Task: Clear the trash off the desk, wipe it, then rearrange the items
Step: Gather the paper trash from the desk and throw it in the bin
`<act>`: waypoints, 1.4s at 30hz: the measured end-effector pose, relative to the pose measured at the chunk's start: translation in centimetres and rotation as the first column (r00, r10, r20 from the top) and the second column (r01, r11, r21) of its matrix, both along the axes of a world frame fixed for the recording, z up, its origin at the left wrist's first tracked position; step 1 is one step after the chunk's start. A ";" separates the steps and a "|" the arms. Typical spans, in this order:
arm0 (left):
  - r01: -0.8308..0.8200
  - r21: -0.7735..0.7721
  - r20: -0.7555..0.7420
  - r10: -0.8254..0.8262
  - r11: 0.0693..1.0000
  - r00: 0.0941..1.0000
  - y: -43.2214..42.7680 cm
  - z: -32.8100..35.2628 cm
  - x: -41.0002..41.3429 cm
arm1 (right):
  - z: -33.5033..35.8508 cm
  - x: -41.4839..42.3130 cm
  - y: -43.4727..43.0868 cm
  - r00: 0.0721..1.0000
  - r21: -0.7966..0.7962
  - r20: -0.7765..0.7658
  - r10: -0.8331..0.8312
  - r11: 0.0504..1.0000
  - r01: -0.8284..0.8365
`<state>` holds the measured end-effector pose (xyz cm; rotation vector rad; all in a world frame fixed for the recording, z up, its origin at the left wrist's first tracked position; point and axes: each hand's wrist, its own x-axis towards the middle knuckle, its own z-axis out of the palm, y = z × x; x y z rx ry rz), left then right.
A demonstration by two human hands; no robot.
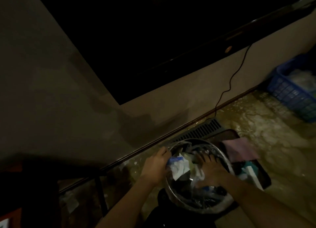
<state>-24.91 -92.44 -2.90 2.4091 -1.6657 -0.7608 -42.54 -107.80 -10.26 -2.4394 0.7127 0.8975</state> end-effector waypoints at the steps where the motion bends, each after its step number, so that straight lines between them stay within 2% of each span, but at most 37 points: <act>1: 0.015 -0.015 0.007 -0.015 1.000 1.000 -0.7 0.4 -0.5 | 0.5 -0.2 0.0 1.000 0.007 0.012 -0.008 1.000 0.008; 6: 0.058 0.068 0.012 -0.059 0.996 0.998 -4.1 0.2 -4.0 | 2.6 -2.6 0.4 0.989 0.122 0.117 -0.089 0.990 0.074; 11: 0.059 0.258 0.073 -0.081 0.964 0.994 -5.1 -2.7 -6.7 | 3.6 -4.4 1.4 0.906 0.281 0.180 -0.383 0.903 0.326; 13: 0.016 0.305 0.124 -0.056 0.952 0.991 -5.2 -3.7 -7.1 | 3.7 -4.7 1.7 0.877 0.323 0.187 -0.442 0.871 0.370; 15: 0.003 0.286 0.167 -0.053 0.958 0.984 -5.2 -4.5 -7.4 | 3.4 -4.7 1.9 0.859 0.339 0.194 -0.473 0.854 0.394; 18: -0.017 0.150 0.196 -0.013 0.989 0.980 -5.0 -6.1 -7.2 | 3.2 -4.3 2.2 0.836 0.315 0.242 -0.492 0.855 0.412; 20: 0.049 0.118 0.263 -0.079 0.992 0.962 -4.7 -7.4 -6.9 | 3.1 -3.9 2.7 0.821 0.312 0.266 -0.505 0.851 0.422; 23: 0.077 0.075 0.200 -0.091 0.994 0.976 -5.1 -7.3 -6.5 | 3.0 -3.1 3.2 0.802 0.323 0.273 -0.532 0.835 0.445; 25: 0.180 0.084 0.191 -0.193 0.980 0.962 -5.3 -6.5 -6.1 | 2.8 -2.8 3.2 0.782 0.359 0.247 -0.572 0.804 0.475; 27: 0.231 0.141 0.119 -0.248 0.963 0.961 -5.1 -6.7 -5.6 | 3.0 -2.6 2.9 0.792 0.352 0.244 -0.559 0.812 0.465; 30: 0.156 0.053 0.128 -0.162 0.986 0.978 -4.7 -6.2 -5.5 | 3.8 -3.0 2.4 0.798 0.314 0.329 -0.505 0.856 0.412; 32: 0.142 0.079 0.090 -0.149 0.987 0.985 -4.3 -5.2 -5.6 | 4.3 -3.5 2.2 0.804 0.297 0.352 -0.479 0.872 0.389; 35: 0.132 0.117 0.136 -0.148 0.984 0.980 -3.9 -3.1 -5.9 | 5.4 -4.3 2.0 0.821 0.255 0.374 -0.431 0.899 0.356; 39: 0.038 0.125 0.093 -0.050 0.991 0.994 -3.6 -1.2 -6.7 | 7.1 -5.6 2.2 0.849 0.210 0.379 -0.367 0.928 0.307; 42: -0.020 0.097 0.179 0.003 0.995 0.984 -2.7 -0.1 -7.2 | 9.2 -6.1 2.5 0.872 0.173 0.389 -0.297 0.953 0.248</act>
